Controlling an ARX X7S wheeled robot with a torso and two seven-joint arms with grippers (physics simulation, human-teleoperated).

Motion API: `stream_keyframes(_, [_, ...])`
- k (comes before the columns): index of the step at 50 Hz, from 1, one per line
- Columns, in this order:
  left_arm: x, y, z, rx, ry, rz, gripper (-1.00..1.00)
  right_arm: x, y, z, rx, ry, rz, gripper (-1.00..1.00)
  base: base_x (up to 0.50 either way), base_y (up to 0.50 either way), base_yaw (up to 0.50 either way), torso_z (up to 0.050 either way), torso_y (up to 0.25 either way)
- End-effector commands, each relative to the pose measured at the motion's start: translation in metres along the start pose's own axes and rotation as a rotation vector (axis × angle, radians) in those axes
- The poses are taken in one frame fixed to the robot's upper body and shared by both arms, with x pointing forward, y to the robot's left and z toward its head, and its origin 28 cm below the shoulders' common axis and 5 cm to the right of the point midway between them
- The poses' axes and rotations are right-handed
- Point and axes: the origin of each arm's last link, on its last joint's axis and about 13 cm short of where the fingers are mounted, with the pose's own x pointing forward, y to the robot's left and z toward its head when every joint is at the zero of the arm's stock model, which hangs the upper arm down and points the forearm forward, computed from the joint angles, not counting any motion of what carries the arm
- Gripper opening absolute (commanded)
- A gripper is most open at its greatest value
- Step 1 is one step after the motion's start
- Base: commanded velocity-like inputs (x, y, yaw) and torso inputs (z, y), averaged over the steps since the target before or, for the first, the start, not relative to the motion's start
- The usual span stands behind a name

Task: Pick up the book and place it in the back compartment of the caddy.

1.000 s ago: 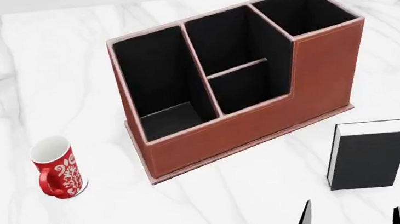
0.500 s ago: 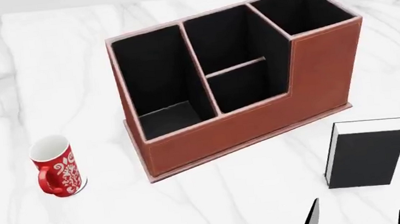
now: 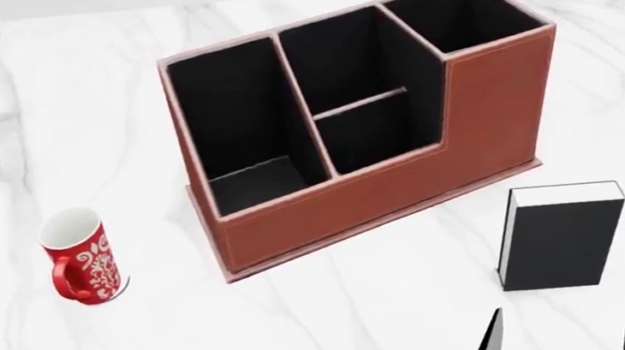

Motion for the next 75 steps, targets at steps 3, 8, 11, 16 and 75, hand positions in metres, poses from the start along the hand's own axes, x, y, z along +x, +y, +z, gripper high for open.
stream_keyframes(3, [0.0003, -0.0001, -0.0014, 0.001, 0.004, -0.004, 1.0, 0.0, 0.0008, -0.0012, 0.006, 0.012, 0.007, 1.0, 0.0, -0.04, 0.0, 0.0, 0.0])
stream_keyframes(8, [0.0, -0.0003, -0.0012, 0.0, 0.003, -0.006, 1.0, 0.0002, 0.0002, -0.0005, 0.006, 0.01, 0.004, 1.0, 0.0, -0.04, 0.0, 0.0, 0.0])
stream_keyframes(11, [-0.0007, -0.0013, -0.0007, 0.004, 0.002, -0.012, 1.0, -0.0005, 0.0003, 0.0004, 0.01, 0.009, 0.007, 1.0, 0.0, -0.04, 0.0, 0.0, 0.0])
stream_keyframes(16, [-0.0006, -0.0011, 0.0007, 0.005, 0.0, -0.011, 1.0, -0.0007, 0.0002, 0.0007, 0.009, 0.005, 0.004, 1.0, 0.0, -0.04, 0.0, 0.0, 0.0])
stream_keyframes(75, [-0.0011, -0.0022, -0.0016, 0.019, -0.006, -0.021, 1.0, -0.0004, -0.0036, 0.0049, 0.084, 0.021, 0.004, 1.0, 0.0, -0.04, 0.0, 0.0, 0.0])
